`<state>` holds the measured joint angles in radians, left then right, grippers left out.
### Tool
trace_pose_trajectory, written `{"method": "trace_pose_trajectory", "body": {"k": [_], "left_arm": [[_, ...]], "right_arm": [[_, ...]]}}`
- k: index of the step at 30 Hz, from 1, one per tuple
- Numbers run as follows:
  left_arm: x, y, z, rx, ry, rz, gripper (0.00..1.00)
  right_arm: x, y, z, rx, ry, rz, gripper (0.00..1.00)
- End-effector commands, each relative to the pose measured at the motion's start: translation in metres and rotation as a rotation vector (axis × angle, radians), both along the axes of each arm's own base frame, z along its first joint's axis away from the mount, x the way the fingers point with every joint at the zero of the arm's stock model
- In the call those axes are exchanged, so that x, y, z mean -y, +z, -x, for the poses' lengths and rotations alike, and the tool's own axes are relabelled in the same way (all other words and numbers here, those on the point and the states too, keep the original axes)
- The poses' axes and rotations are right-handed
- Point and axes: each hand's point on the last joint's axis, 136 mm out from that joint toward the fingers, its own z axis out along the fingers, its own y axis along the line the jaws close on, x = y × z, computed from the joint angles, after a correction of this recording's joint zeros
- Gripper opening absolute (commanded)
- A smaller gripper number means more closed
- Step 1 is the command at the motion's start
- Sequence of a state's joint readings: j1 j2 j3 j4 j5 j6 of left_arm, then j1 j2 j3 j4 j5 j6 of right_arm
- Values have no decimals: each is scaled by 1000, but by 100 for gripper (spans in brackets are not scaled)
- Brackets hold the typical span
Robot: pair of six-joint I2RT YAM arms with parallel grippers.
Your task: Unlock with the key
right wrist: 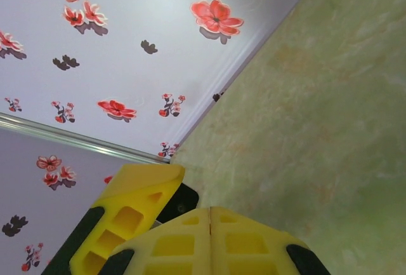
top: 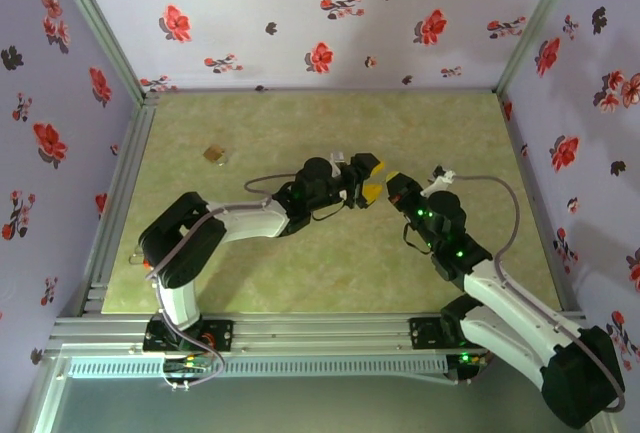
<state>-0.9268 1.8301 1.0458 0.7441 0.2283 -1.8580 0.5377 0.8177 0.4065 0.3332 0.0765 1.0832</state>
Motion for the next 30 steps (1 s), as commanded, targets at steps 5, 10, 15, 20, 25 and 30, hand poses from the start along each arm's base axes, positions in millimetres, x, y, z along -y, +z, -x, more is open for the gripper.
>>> {"method": "trace_pose_trajectory", "body": {"k": [5, 10, 15, 20, 25, 30], "left_arm": [[9, 19, 0, 26, -13, 72, 55], [9, 18, 0, 27, -14, 78, 38], [9, 15, -1, 26, -13, 76, 20], [9, 11, -1, 26, -13, 68, 8], [10, 11, -1, 30, -16, 62, 0], [9, 12, -2, 48, -14, 57, 0]], "right_arm": [[2, 6, 5, 65, -4, 4, 0], [0, 8, 10, 99, 14, 5, 0], [2, 10, 15, 124, 17, 19, 0], [0, 12, 17, 140, 34, 20, 0], [-2, 14, 19, 155, 48, 25, 0], [-3, 16, 20, 165, 58, 25, 0]]}}
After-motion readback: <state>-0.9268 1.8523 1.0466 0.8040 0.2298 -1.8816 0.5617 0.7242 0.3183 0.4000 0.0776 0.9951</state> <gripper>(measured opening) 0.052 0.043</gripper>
